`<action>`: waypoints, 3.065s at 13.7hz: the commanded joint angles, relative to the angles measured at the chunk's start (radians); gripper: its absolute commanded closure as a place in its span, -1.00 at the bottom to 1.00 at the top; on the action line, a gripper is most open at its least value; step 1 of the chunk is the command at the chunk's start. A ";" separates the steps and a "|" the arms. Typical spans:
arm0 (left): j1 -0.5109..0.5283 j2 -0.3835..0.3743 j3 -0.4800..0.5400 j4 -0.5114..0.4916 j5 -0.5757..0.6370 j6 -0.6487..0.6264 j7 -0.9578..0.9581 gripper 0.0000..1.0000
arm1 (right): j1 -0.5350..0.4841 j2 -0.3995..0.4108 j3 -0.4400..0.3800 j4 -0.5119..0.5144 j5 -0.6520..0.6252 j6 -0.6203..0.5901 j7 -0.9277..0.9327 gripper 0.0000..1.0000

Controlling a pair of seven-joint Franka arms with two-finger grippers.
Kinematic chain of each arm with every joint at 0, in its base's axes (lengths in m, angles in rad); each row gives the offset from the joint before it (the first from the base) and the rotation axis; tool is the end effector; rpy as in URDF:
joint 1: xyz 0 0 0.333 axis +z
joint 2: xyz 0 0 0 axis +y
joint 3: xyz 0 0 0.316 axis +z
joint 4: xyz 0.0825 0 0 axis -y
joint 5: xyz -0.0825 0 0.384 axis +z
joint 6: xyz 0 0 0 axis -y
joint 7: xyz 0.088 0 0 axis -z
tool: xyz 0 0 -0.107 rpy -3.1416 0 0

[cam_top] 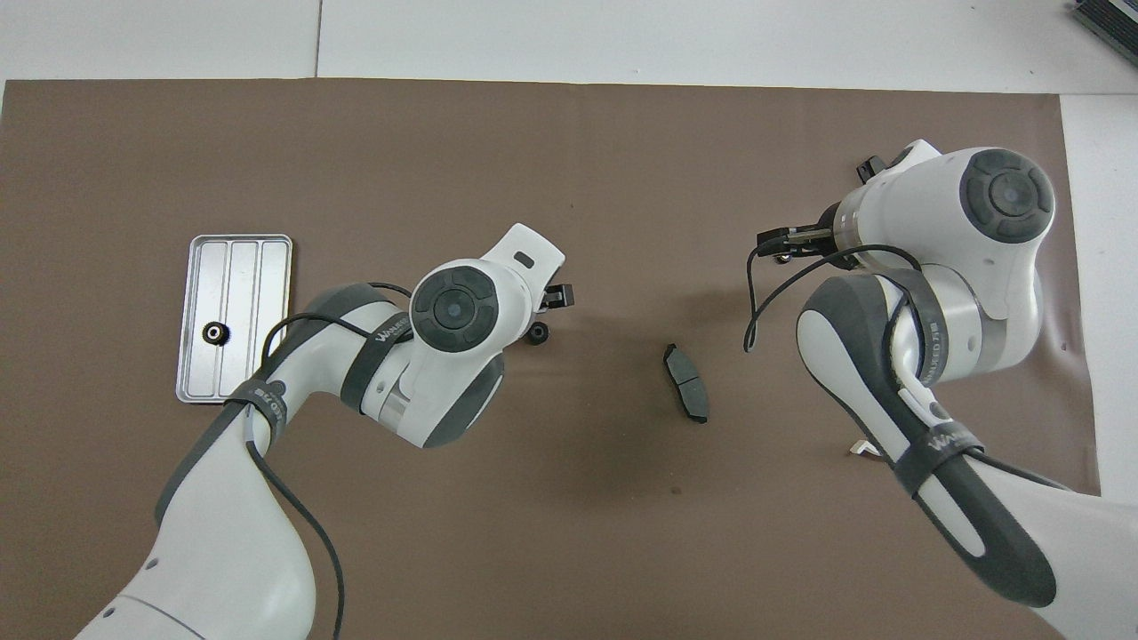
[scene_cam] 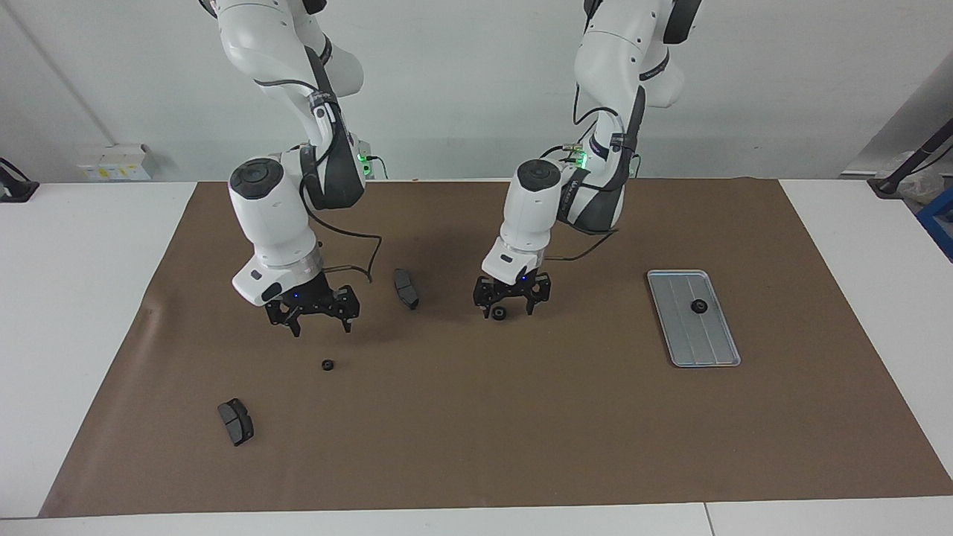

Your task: Place bearing gear from tray to pile

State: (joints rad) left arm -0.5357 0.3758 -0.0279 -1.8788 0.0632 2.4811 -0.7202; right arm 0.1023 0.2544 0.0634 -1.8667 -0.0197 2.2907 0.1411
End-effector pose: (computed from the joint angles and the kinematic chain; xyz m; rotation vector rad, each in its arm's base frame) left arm 0.5519 -0.3476 0.3336 3.0131 0.1723 0.3064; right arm 0.6263 0.1019 0.3973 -3.1043 -0.0511 -0.2617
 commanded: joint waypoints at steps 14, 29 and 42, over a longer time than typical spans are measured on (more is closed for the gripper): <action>0.568 -0.123 -0.006 -0.109 0.073 -0.245 0.528 -0.73 | 0.433 0.239 0.006 0.240 -0.120 -0.005 0.440 -1.00; 0.619 -0.181 -0.009 -0.327 0.040 -0.048 0.530 -0.37 | 0.499 0.322 0.007 0.186 -0.111 0.112 0.514 -0.46; 0.616 -0.173 -0.010 -0.313 0.023 -0.031 0.532 0.44 | 0.465 0.269 -0.005 0.198 -0.121 0.066 0.545 0.89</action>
State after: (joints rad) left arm 0.0714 0.2127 -0.0300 -2.1675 0.0976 2.4220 -0.1953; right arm 0.5961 0.5660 0.0553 -1.6566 -0.1195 2.3756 0.6510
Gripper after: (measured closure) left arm 0.617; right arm 0.643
